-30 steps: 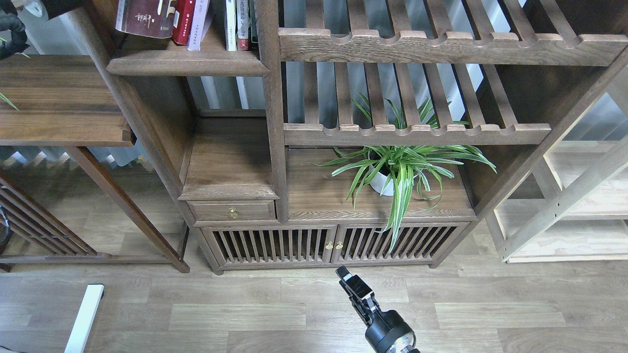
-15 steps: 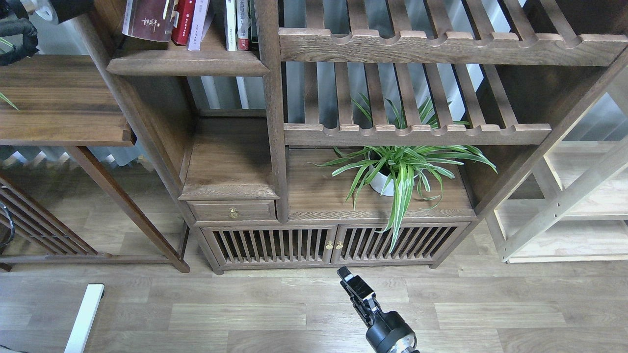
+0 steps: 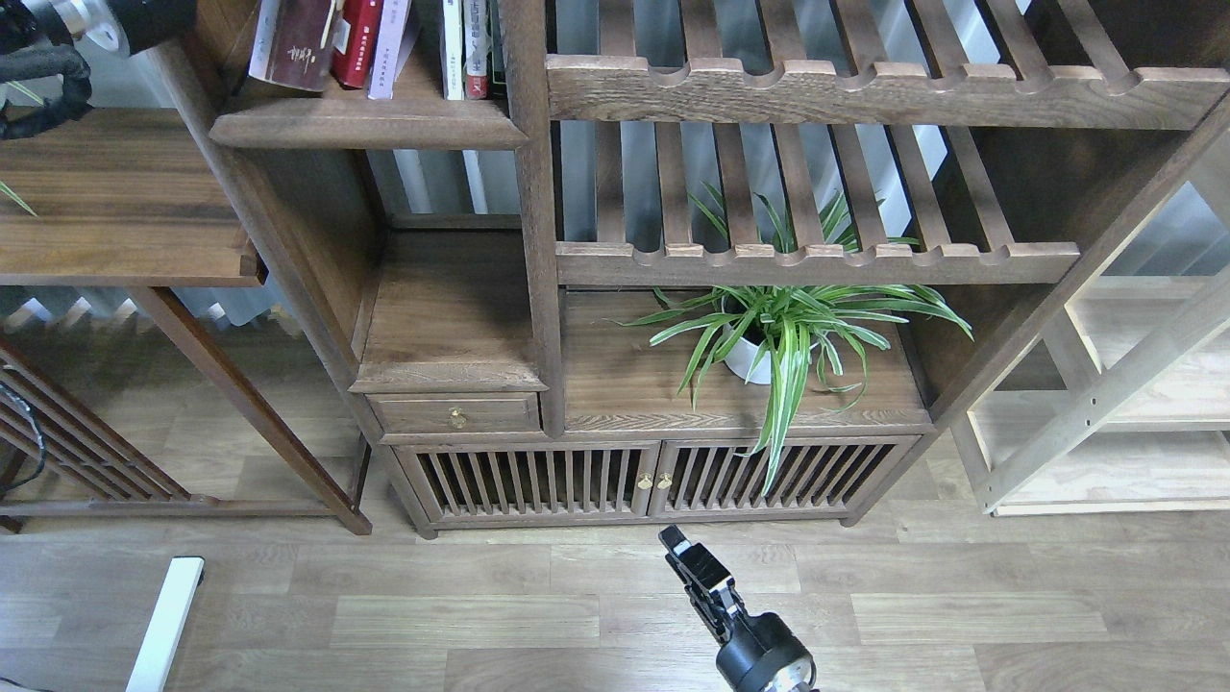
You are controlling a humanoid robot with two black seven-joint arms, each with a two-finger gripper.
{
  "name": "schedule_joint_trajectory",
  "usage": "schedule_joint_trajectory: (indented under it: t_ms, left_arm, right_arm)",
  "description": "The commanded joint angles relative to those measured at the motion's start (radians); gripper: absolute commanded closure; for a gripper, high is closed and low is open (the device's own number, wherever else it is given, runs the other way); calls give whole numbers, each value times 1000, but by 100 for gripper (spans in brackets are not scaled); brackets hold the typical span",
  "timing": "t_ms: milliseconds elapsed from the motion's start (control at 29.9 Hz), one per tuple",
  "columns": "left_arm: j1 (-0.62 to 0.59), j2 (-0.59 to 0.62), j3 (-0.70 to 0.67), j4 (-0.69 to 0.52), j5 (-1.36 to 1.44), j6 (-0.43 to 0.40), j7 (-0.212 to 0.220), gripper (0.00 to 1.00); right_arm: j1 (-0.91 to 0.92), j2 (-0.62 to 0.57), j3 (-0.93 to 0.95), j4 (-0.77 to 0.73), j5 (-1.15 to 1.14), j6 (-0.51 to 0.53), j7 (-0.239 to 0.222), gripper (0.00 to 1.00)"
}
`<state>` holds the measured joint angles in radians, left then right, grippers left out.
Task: Organize books on shelf
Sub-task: 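Press the red book farther into the shelf slot with the left gripper, then open the left gripper and pull it back from the shelved book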
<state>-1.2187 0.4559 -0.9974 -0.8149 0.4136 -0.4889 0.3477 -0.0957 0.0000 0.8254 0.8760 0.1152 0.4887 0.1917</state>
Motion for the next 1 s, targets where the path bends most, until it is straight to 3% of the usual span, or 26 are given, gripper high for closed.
schedule_joint_trajectory:
  t_ms: [0,368,970]
  left_arm:
    - [1,1,-4,-1,-1,0,1,55]
    - [28,33,-17,-42,-15,0,-1,44]
    - [194,81,-67,-194,-88,0,-3,42]
  right_arm:
    - [-1,0,0,0,0,0,0,51]
    - [-1,0,1,0,0,0,2,44]
    - [13,0,18,0,-2,0,0,42]
